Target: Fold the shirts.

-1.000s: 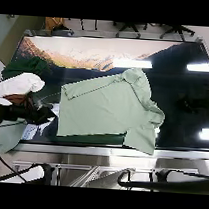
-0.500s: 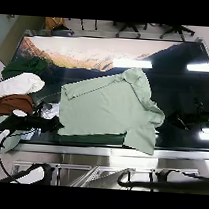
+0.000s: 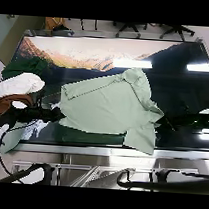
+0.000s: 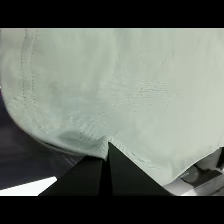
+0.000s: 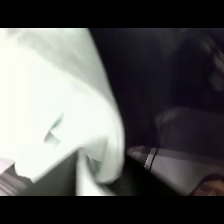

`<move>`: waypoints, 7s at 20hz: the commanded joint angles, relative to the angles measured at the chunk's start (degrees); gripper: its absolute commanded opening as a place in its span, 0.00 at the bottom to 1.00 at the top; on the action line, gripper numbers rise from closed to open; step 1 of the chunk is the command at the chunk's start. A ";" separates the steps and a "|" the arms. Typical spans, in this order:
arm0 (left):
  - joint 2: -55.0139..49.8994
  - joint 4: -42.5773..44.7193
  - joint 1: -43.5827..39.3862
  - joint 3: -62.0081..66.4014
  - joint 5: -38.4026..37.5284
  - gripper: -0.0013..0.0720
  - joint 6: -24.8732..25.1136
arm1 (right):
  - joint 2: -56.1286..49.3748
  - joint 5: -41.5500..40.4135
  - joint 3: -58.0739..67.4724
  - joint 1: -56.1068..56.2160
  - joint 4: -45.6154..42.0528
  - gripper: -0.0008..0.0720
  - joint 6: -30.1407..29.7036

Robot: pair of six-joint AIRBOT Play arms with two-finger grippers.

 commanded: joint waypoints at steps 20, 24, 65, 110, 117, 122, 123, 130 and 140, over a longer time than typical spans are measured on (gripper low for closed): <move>26.45 -25.38 28.76 64.41 -19.08 0.03 -4.68 | 22.43 1.31 69.11 -14.05 39.74 0.04 -9.29; 15.82 -22.05 21.00 65.55 -24.11 0.03 -6.01 | 18.40 6.86 65.79 -13.86 36.39 0.04 -6.47; -35.52 11.89 -7.06 46.75 -6.80 0.04 -10.84 | -24.20 -3.93 43.43 2.62 -1.97 0.04 -8.61; -8.37 10.32 -9.94 9.90 -5.18 0.03 -10.84 | 25.33 9.38 -18.49 -2.03 -19.80 0.68 24.61; -8.50 10.25 -9.92 11.04 -4.66 0.03 -10.84 | 23.52 1.03 -24.35 -2.03 -11.26 0.62 19.50; -8.50 10.38 -9.51 11.06 -7.15 0.03 -10.82 | 21.81 -0.42 -20.72 -2.08 -2.12 0.04 10.14; -8.50 10.45 -8.98 11.06 -8.48 0.03 -10.84 | 22.01 0.96 -18.82 -2.21 -3.69 0.04 10.27; -2.12 28.13 -4.20 5.81 -16.13 0.03 -17.88 | 25.46 9.75 -13.03 -3.58 -23.23 0.04 21.86; -3.50 23.34 -7.10 20.06 -16.28 0.03 -17.16 | 15.65 -5.40 8.79 0.83 2.69 0.04 6.05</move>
